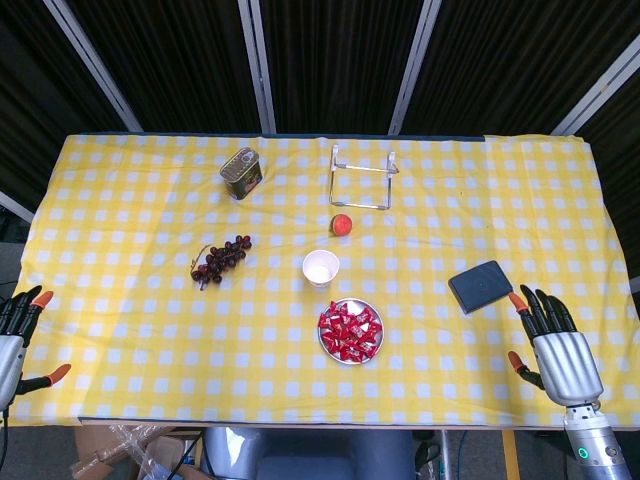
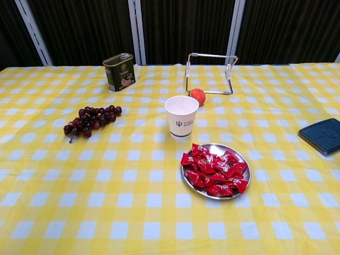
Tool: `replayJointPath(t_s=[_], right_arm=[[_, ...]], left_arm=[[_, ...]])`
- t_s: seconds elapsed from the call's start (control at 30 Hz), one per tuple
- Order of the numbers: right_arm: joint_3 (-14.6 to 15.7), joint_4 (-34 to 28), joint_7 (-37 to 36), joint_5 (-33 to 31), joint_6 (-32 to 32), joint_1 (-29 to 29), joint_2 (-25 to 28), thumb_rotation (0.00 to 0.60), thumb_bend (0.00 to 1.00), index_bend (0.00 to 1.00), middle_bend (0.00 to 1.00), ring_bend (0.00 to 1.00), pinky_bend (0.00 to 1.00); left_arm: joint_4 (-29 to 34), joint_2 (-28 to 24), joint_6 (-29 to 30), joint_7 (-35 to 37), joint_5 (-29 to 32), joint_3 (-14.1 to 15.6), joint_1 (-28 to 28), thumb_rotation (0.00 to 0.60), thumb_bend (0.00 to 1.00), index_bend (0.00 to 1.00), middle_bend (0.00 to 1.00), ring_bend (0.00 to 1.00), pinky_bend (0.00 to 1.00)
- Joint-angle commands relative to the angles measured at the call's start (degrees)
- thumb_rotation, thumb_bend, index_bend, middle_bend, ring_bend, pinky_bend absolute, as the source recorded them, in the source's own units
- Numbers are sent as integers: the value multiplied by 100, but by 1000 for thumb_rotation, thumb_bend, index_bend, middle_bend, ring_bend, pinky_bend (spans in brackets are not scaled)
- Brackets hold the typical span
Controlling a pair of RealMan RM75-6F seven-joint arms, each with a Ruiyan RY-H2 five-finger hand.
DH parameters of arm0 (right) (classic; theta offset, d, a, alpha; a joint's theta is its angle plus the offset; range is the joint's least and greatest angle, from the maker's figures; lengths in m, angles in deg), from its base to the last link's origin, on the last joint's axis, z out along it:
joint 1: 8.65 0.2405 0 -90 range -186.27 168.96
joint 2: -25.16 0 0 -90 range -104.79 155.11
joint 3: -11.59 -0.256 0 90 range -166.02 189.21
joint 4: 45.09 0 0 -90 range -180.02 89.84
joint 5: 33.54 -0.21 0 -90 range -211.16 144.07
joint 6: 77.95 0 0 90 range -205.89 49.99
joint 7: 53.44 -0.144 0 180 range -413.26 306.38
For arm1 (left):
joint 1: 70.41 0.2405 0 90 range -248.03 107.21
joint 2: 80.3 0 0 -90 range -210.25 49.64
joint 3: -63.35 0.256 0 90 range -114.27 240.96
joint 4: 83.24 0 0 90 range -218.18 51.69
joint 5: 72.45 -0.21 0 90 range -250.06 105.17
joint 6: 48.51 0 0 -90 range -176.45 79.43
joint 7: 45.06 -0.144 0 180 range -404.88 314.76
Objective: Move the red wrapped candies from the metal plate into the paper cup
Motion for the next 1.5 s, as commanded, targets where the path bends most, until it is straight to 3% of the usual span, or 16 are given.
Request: replayJointPath(t_s=[0.03,0.13,0.2,0.27,0.37,0.43,0.7,0.83,1.1,1.3,1.5], right_arm=[[5,-5,-6,2,1,-4,6,600,344,0,0,0,114],[10,-55,-48,16,-7,-6,29,600,344,0,0,0,131],[25,-112,-77,69,-32,-8,44,600,344,0,9,37,205],[5,-304,-103,231,-116,31,49,600,344,0,62,137,338],[-11,-611,-153,216,-13,97,95,600,344,0,280,407,622],[-14,-856,-204,113,151,151,135,600,344,0,397,533,757],[-163,-1428,-74,-177,614,421,64,600,343,0,603,772,992],[-153,-1535,306,-180,1051,670,106,600,343,0,709,871,1000],[-68,-2323,951,-793,2188,1152,176,600,342,28,735,893,1000],[-199,-2622,1777,-1503,2658,1526,-317,600,342,73,748,901,1000],[-482,-2476,2505,-2557,2870,1962,-1061,600,342,82,748,901,1000]], left_arm=[[19,-11,6,1,-7,3,2,600,50,0,0,0,0],[12,-14,36,2,-42,15,14,600,49,0,0,0,0],[2,-11,33,21,-28,9,15,600,50,0,0,0,0],[10,-10,-9,37,-7,4,-4,600,49,0,0,0,0],[18,-16,-25,42,-4,7,-10,600,49,0,0,0,0],[25,-24,-28,56,11,5,-7,600,49,0,0,0,0],[43,-41,-47,99,27,4,-11,600,49,0,0,0,0],[49,-53,-74,114,31,11,-18,600,50,0,0,0,0],[88,-100,-141,201,61,20,-35,600,49,0,0,0,0],[125,-137,-190,244,90,30,-43,600,49,0,0,0,0],[165,-203,-280,362,157,34,-61,600,49,0,0,0,0]])
